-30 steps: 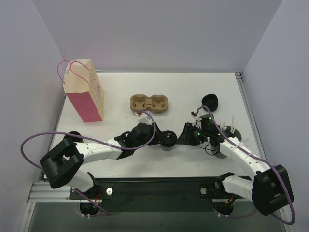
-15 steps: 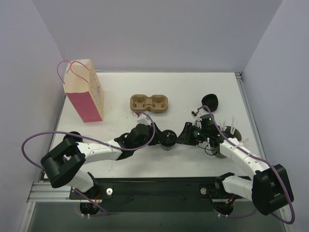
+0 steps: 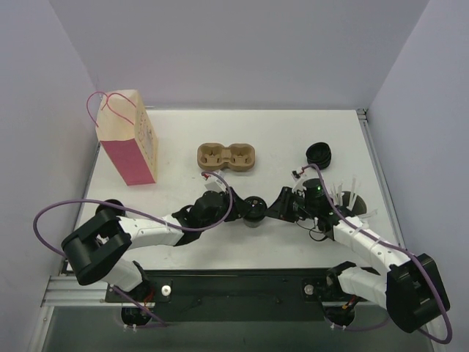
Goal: Pack the takeout coffee
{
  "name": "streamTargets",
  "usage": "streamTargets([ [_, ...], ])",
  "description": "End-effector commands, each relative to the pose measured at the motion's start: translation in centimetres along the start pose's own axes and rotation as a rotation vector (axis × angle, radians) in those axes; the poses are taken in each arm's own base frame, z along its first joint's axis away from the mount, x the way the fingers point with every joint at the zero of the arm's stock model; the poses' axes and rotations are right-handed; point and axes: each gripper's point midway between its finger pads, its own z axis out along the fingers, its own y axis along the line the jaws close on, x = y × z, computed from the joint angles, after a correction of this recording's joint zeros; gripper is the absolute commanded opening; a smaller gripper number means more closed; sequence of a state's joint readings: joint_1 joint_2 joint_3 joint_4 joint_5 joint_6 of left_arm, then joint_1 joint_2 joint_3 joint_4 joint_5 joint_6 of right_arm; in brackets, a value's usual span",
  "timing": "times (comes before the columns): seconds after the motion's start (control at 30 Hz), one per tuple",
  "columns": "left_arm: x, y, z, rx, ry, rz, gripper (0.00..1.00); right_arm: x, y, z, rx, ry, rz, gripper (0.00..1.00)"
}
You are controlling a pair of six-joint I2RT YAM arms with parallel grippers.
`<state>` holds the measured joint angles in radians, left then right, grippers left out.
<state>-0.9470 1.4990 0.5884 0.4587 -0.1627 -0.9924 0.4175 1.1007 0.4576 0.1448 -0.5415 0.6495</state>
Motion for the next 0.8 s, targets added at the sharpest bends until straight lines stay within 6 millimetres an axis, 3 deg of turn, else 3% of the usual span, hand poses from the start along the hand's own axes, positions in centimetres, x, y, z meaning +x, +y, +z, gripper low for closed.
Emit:
streamTargets([
  [0.0, 9.7, 14.3, -4.8, -0.442, 0.361, 0.132, 0.47, 7.2, -9.1, -0.8, 0.41, 0.152, 0.012, 0.22],
  [0.17, 9.7, 14.7, -4.9, -0.458, 0.356, 0.131, 0.47, 8.1, -9.8, -1.4, 0.466, 0.146, 0.033, 0.22],
  [0.27, 9.5, 14.0, -4.7, -0.433, 0.35, 0.131, 0.47, 7.7, -8.9, -1.3, 0.44, 0.138, -0.007, 0.22],
  [0.4, 8.3, 11.6, -3.8, -0.386, 0.341, 0.15, 0.47, 4.7, -5.4, -1.7, 0.359, 0.091, -0.061, 0.28],
  [0.43, 8.1, 11.2, -3.9, -0.382, 0.349, 0.159, 0.47, 2.8, -3.5, -1.9, 0.32, 0.05, -0.077, 0.3],
  [0.53, 6.8, 9.6, -3.4, -0.364, 0.338, 0.186, 0.48, 0.2, -1.1, -3.0, 0.29, -0.002, -0.123, 0.31],
  [0.77, 4.0, 5.9, -2.6, -0.311, 0.305, 0.226, 0.48, -1.8, 0.7, -4.7, 0.272, -0.052, -0.173, 0.33],
])
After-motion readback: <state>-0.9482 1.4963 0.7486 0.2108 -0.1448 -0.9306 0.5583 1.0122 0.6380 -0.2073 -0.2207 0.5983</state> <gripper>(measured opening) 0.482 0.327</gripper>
